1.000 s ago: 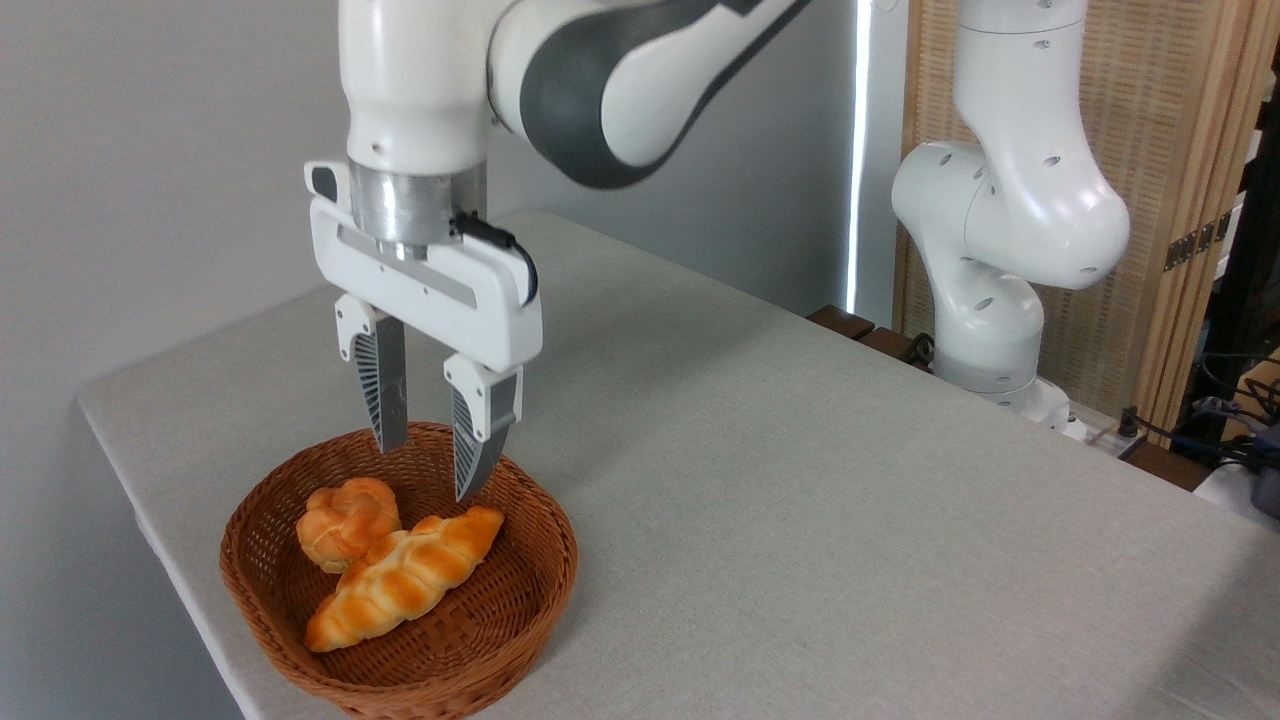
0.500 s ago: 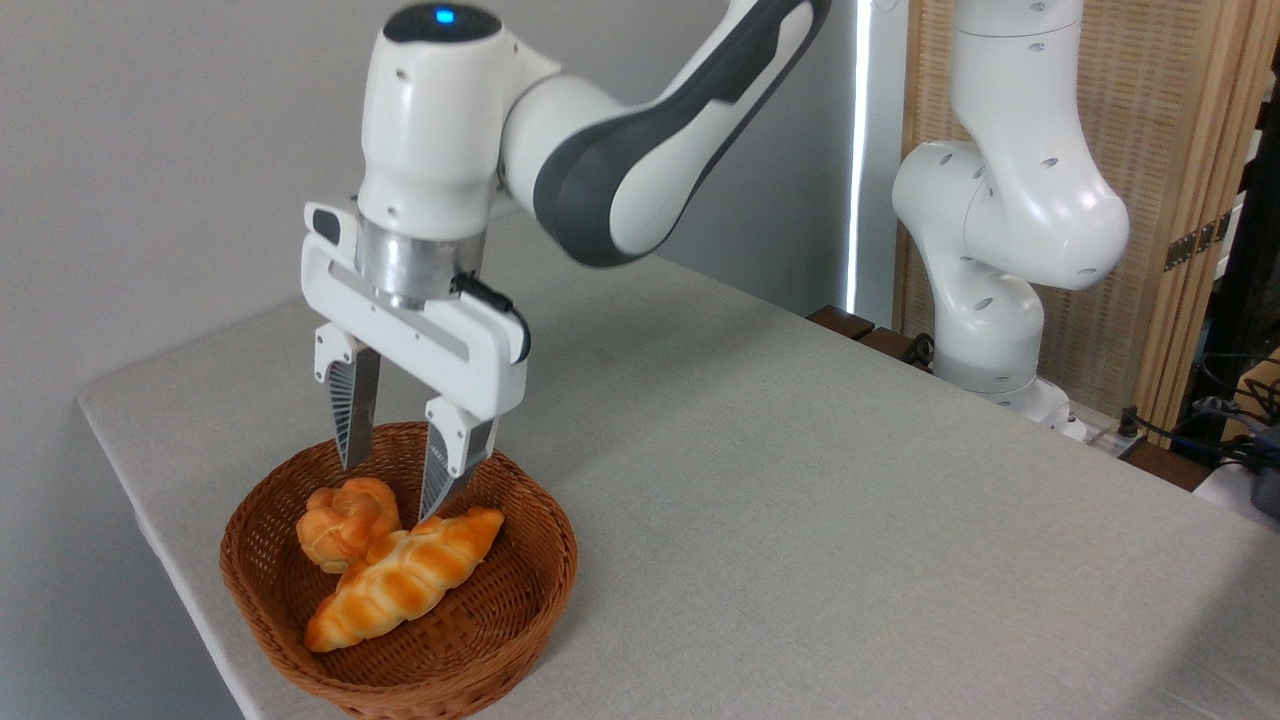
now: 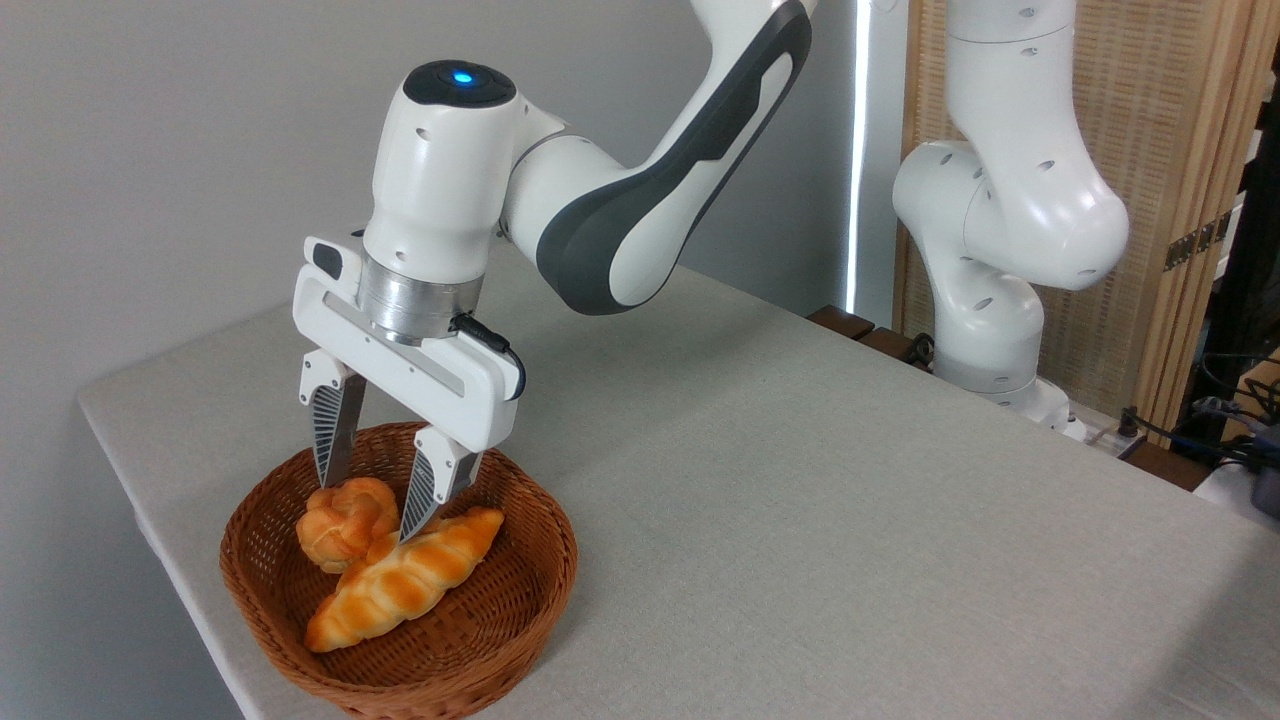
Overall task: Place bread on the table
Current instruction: 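Position the gripper fingers around the round bun and close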
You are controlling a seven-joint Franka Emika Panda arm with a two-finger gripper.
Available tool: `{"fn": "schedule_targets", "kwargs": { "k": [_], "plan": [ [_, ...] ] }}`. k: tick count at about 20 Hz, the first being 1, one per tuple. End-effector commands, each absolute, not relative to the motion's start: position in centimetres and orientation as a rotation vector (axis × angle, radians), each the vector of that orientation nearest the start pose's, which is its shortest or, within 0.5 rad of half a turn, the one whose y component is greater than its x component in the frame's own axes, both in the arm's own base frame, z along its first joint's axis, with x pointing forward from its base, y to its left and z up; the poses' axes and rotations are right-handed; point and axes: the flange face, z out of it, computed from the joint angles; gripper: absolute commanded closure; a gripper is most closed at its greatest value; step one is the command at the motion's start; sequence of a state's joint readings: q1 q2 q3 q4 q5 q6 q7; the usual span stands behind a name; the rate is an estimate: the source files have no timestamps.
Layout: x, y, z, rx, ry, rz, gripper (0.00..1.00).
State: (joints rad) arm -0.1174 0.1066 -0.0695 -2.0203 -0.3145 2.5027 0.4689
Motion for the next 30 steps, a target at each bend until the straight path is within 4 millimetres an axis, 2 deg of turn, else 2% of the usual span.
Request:
{"fn": "schedule_targets", "kwargs": {
  "k": [1,4,16,20,25,27,28,30],
  "plan": [
    [59.5,-10.9,44.2,-3.197,0.669,-0.709,0.0],
    [59.7,-12.3,43.8,-3.193,0.67,-0.771,0.0],
    [59.9,-12.8,42.4,-3.201,0.681,-0.738,0.0],
    [60.0,-12.8,42.1,-3.196,0.692,-0.729,0.05],
    [59.7,-13.7,41.2,-3.2,0.724,-0.698,0.05],
    [59.7,-13.7,41.2,-3.192,0.743,-0.7,0.11],
    [59.7,-13.6,41.2,-3.186,0.757,-0.701,0.18],
    [59.7,-13.6,41.2,-3.181,0.769,-0.702,0.26]
  ]
}}
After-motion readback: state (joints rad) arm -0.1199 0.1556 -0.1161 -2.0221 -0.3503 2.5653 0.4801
